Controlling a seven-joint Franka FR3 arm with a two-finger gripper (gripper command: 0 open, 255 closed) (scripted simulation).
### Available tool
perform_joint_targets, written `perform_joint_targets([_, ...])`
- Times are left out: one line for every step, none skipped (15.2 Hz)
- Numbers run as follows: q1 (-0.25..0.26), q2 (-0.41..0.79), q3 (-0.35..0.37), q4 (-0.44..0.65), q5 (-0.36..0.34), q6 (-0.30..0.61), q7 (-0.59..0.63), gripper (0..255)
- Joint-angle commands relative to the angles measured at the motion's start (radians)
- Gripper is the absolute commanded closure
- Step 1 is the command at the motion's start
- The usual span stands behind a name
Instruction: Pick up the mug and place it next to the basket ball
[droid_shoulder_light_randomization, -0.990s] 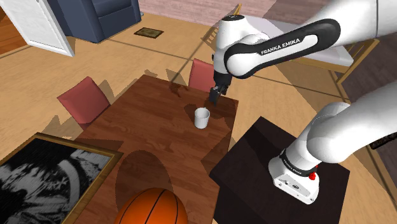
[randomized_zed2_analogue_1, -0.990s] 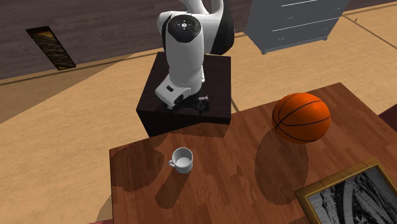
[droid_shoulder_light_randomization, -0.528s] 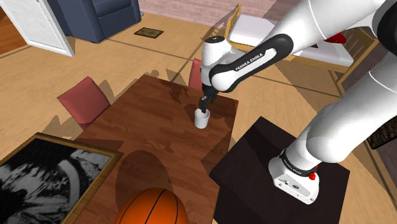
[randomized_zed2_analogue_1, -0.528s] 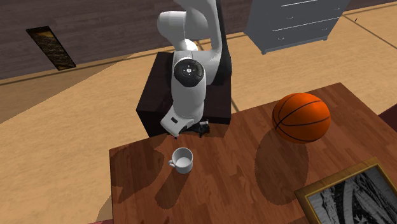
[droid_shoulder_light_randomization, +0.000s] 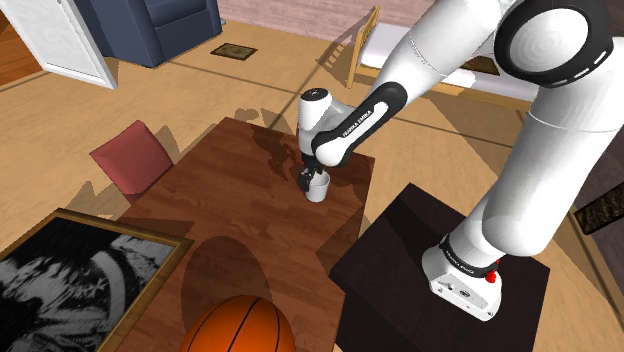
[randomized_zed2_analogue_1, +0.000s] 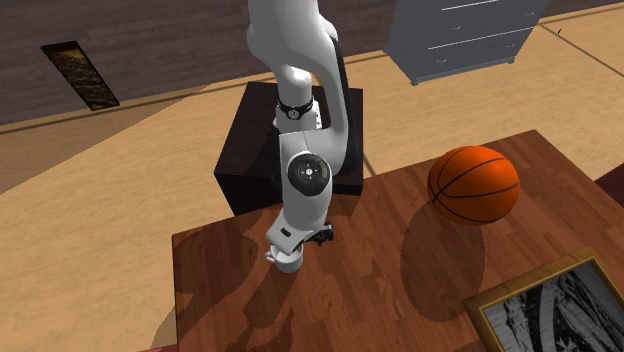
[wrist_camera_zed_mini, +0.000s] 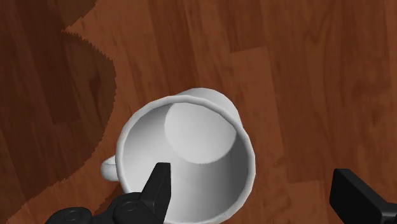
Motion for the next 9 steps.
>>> perform_joint_targets([0.006, 0.041, -0.007, 0.01, -0.018, 0.03, 0.013, 0])
perform_joint_targets([0.007, 0.053, -0.011, 0.011, -0.024, 0.042, 0.017, 0])
perform_joint_targets([0.009, 0.066, -0.014, 0.011, -0.03, 0.054, 0.022, 0])
perform_joint_targets([0.01, 0.079, -0.018, 0.012, -0.036, 0.065, 0.026, 0])
perform_joint_targets([0.012, 0.092, -0.022, 0.013, -0.041, 0.077, 0.03, 0])
perform_joint_targets([0.015, 0.112, -0.028, 0.015, -0.051, 0.095, 0.037, 0])
perform_joint_targets([0.015, 0.112, -0.028, 0.015, -0.05, 0.095, 0.037, 0])
perform_joint_targets([0.016, 0.112, -0.028, 0.015, -0.05, 0.095, 0.037, 0])
perform_joint_targets([0.016, 0.112, -0.028, 0.015, -0.05, 0.095, 0.036, 0])
